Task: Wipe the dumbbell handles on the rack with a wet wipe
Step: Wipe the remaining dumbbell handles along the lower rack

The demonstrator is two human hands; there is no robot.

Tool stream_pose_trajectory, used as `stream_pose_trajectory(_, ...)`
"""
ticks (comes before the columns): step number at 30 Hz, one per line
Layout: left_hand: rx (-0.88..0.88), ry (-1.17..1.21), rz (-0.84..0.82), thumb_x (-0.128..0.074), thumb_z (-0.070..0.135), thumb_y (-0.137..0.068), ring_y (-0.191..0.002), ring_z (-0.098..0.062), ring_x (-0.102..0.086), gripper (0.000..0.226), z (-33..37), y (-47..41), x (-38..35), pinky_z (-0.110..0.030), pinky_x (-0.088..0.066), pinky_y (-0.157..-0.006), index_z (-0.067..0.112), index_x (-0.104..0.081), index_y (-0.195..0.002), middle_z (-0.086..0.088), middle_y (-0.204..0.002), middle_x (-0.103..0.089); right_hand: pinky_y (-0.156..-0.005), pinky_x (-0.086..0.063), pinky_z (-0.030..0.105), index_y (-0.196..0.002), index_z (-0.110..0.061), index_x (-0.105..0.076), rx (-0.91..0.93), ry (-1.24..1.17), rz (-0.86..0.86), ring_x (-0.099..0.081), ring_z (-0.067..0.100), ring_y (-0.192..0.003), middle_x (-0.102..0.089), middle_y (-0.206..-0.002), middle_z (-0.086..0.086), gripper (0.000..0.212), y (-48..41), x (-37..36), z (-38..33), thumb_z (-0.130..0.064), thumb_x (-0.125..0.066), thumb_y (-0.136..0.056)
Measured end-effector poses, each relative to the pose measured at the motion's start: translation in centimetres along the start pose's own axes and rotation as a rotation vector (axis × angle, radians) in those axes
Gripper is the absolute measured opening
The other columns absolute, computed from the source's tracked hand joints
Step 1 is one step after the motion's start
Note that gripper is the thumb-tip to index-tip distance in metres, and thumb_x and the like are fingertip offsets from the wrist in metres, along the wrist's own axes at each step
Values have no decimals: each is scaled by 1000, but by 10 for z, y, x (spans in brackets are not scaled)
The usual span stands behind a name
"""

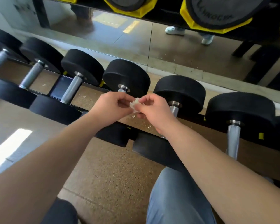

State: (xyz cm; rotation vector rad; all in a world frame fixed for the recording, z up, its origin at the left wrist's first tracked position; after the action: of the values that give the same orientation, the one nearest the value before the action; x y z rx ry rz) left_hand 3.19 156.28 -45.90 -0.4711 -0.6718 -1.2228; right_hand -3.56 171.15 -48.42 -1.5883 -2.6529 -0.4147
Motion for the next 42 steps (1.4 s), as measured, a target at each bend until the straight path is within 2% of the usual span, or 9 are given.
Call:
stream_pose_trajectory(5,74,-73,-10,-74,18,-86,-97,-5,-65,31,-52,-35,29,-25,-51,-92,31,-73,-114,15,-102,-70,-79,-63,45,-91,-31,-62,-28,241,192,-73,23,-85,-68,-101,-4,19,-33,-36,4,-14,-72,-91)
stream_pose_trajectory(9,88,-107,-176,-74,23,-85,-100,-11,-63,42,-84,-61,21,-25,-45,-84,33,-67,-126,10,-114,-67,-74,-51,19,-100,-32,-67,-10,404,338,-65,16,-100,-68,-114,-6,20,-58,-60,0,-13,-63,-96)
stream_pose_trajectory(14,-6,-17,-333,-80,20,-83,-98,-12,-68,55,-95,-90,18,-29,-54,-87,31,-60,-134,10,-106,-71,-97,-46,22,-123,-18,-75,13,523,427,-65,18,-119,-72,-126,2,28,-72,-76,-9,-13,-60,-100)
stream_pose_trajectory(17,44,140,-489,-83,8,-80,-97,-16,-72,63,-101,-101,12,-40,-61,-90,25,-61,-137,5,-101,-76,-86,-46,17,-119,-16,-77,24,596,430,-69,17,-108,-76,-115,3,24,-71,-81,-12,-16,-62,-101)
stream_pose_trajectory(22,146,374,-611,-82,-5,-78,-88,-12,-76,54,-107,-109,4,-29,-63,-74,16,-69,-126,0,-96,-79,-77,-47,21,-113,-13,-79,-51,647,467,-70,17,-96,-77,-103,4,20,-73,-86,-17,-15,-64,-100)
stream_pose_trajectory(26,142,363,-647,-86,-2,-75,-92,-17,-76,57,-112,-117,-1,-39,-64,-83,16,-69,-126,-1,-99,-79,-75,-50,23,-105,-15,-82,-107,680,493,-70,17,-90,-77,-96,3,19,-74,-88,-21,-20,-63,-101)
stream_pose_trajectory(31,137,383,-749,-87,-2,-74,-94,-19,-77,64,-116,-124,-6,-42,-62,-89,11,-64,-132,-5,-105,-78,-85,-50,21,-115,-15,-78,-167,642,489,-69,17,-102,-76,-110,3,20,-72,-89,-22,-20,-66,-100)
stream_pose_trajectory(38,135,399,-864,-83,-2,-78,-95,-19,-77,63,-110,-123,-6,-38,-61,-92,8,-59,-135,-9,-107,-77,-72,-65,33,-104,-11,-78,-427,299,277,-77,17,-73,-75,-98,4,17,-41,-95,13,-8,-78,-88)
stream_pose_trajectory(42,165,485,-935,-69,-5,-90,-102,-20,-75,40,-109,-123,-3,-30,-62,-85,9,-63,-127,-9,-110,-77,-81,-64,34,-114,-19,-76,-362,293,462,-76,10,-75,-75,-97,-1,21,-50,-90,16,-12,-70,-94)
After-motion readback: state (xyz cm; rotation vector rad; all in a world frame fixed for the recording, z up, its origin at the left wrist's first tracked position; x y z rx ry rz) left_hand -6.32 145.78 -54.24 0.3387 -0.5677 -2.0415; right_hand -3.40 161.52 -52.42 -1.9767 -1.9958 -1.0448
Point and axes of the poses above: each hand's wrist, its own y-axis away from the middle knuckle, its own x-axis out of the back of the hand, z = x × y, the point moved 6 cm from there along -y, towards the middle knuckle
